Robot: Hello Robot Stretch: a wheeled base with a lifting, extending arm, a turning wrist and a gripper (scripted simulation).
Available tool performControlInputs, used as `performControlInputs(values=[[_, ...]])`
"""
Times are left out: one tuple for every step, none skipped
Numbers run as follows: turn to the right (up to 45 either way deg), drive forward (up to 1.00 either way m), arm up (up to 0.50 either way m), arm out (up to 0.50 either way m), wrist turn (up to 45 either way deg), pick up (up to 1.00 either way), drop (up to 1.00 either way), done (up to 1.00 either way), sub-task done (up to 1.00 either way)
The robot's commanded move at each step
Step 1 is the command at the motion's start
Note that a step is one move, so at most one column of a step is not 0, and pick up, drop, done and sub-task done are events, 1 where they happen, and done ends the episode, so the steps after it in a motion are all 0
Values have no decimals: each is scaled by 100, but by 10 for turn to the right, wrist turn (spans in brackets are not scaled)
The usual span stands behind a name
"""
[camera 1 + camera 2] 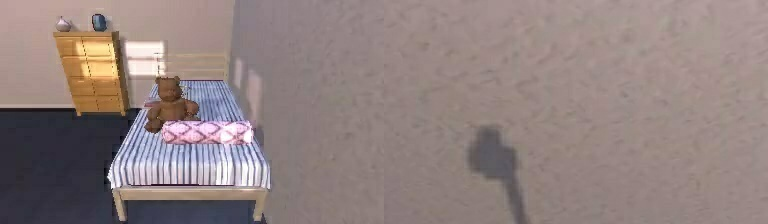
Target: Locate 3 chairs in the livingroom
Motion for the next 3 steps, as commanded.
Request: performControlInputs(values=[[-450,0,0,0,0,0,0,0,0],[-420,0,0,0,0,0,0,0,0],[0,100,0,0,0,0,0,0,0]])
